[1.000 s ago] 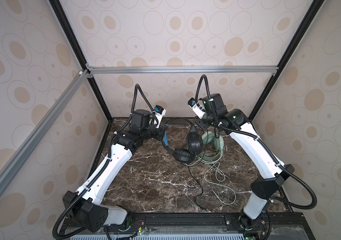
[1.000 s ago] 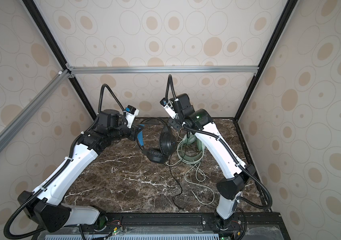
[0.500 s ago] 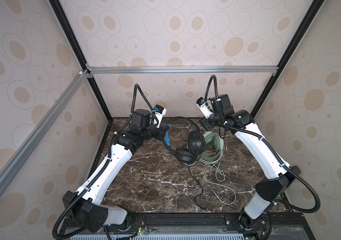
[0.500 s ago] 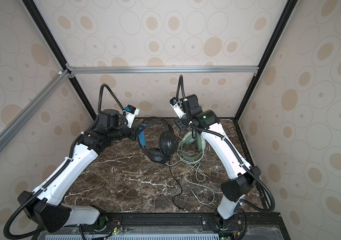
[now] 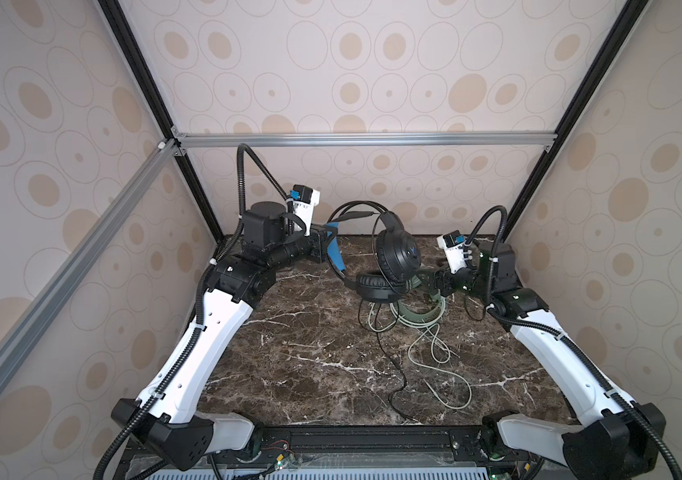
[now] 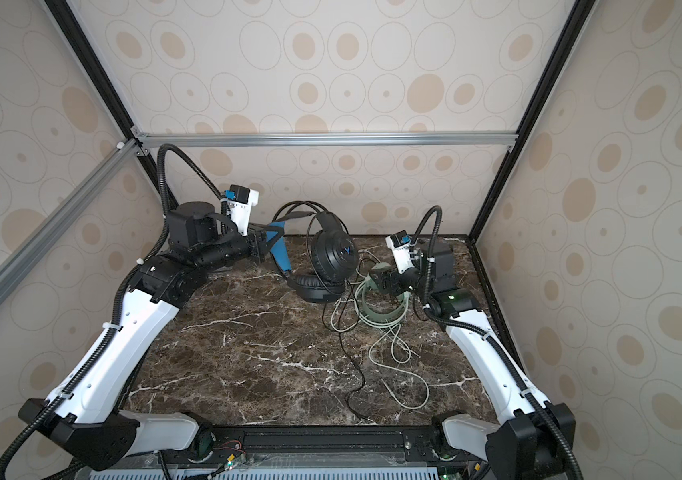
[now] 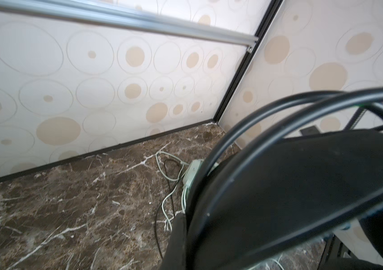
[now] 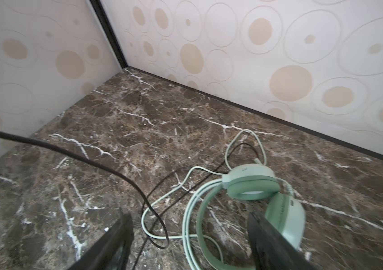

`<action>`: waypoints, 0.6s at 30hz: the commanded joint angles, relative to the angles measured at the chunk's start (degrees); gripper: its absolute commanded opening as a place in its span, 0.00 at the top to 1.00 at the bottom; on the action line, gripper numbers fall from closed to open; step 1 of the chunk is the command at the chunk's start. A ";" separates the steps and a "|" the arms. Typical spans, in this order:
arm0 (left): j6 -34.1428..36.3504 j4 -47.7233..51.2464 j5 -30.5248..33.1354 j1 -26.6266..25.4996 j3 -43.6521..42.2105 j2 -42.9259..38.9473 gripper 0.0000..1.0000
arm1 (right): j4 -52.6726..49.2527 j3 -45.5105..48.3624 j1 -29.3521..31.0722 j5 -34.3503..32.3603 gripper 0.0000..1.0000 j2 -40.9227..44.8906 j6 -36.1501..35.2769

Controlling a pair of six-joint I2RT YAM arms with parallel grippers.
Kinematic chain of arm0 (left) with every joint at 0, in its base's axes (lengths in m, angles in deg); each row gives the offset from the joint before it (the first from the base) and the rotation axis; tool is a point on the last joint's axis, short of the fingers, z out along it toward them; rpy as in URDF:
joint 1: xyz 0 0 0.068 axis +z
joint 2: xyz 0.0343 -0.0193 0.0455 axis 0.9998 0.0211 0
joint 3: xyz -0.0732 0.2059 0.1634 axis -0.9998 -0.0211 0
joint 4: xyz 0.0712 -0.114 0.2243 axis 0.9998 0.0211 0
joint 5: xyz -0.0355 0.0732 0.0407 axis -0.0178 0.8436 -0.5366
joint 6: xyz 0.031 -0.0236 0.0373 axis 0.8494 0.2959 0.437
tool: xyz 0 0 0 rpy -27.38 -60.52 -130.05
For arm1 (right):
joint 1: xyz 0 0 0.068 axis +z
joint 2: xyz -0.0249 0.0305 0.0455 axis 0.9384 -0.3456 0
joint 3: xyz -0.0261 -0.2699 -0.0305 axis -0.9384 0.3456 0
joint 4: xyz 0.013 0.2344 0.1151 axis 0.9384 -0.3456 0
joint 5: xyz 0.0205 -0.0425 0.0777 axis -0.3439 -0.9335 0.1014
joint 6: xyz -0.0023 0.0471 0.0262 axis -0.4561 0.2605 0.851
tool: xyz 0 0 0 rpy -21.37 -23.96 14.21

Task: Wrap the headphones

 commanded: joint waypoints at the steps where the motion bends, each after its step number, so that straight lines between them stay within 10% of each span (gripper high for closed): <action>1: -5.32 -1.55 -2.23 -0.40 4.22 -1.12 1.00 | 12.33 2.24 -0.18 9.69 0.22 -0.38 6.19; 18: -10.95 -2.54 -2.80 -0.40 9.90 0.56 1.00 | 25.27 9.36 0.57 23.31 0.23 -5.81 11.29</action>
